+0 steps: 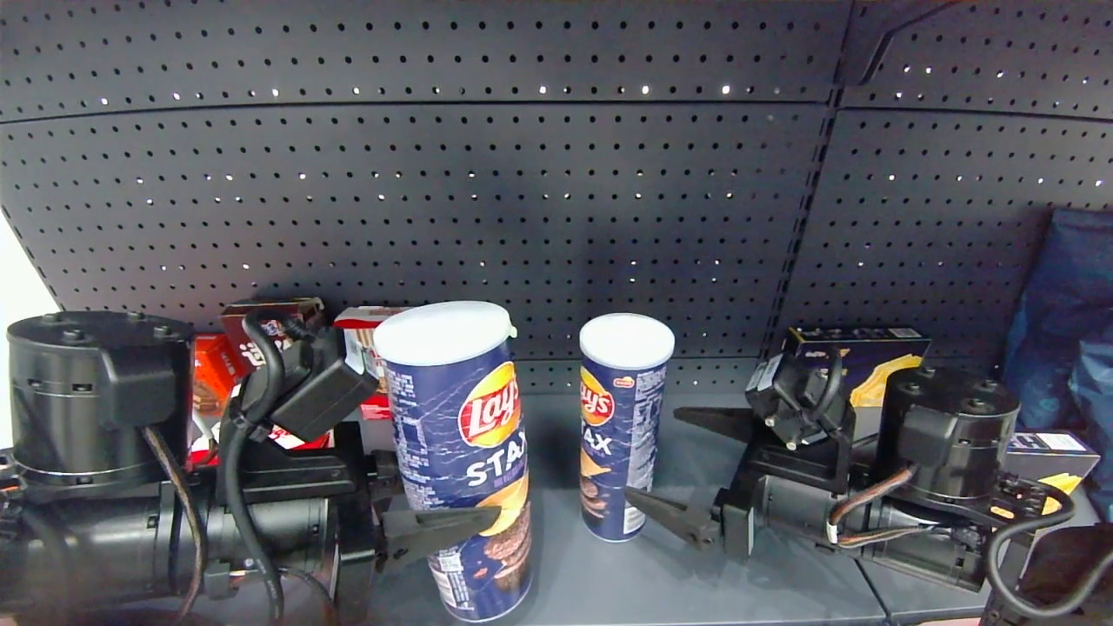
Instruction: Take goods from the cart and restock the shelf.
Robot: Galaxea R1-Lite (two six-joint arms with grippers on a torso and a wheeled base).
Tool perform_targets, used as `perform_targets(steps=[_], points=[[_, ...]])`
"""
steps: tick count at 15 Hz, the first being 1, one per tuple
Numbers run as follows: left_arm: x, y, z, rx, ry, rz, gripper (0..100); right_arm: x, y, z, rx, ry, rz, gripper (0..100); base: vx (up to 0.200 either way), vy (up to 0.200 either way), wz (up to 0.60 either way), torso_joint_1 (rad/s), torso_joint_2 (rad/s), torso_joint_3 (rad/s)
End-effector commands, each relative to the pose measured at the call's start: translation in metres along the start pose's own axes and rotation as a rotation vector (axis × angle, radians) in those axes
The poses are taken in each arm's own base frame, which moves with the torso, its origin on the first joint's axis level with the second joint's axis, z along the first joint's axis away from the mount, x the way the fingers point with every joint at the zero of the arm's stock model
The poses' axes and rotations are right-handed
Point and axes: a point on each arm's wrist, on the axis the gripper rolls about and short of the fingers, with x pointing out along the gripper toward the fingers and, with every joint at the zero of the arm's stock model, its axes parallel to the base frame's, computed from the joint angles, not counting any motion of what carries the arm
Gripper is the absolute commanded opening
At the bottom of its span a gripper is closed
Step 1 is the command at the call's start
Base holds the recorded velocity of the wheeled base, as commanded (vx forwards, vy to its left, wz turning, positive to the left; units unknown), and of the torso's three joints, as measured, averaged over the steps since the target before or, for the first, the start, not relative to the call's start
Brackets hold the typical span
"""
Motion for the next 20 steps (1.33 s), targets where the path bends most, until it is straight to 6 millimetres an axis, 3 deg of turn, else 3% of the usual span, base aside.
perform_targets(steps=[1,6,14,20], points=[[0.000,0.000,0.001,0.003,-0.003,-0.001,0,0.007,-0.001,0.006,-0.013,-0.023,0.005,100,0.000,0.000,0.00,0.000,0.00,0.000],[0.000,0.000,0.000,-0.001,-0.001,0.000,0,0.019,-0.007,-0.003,-0.014,0.009,-0.015,100,0.000,0.000,0.00,0.000,0.00,0.000],[0.000,0.000,0.000,0.000,-0.002,0.000,0,0.012,-0.025,-0.003,-0.008,0.009,-0.107,100,0.000,0.000,0.00,0.000,0.00,0.000],[0.000,0.000,0.000,-0.001,-0.001,0.000,0,0.005,-0.015,0.000,-0.030,0.003,-0.082,100,0.000,0.000,0.00,0.000,0.00,0.000]])
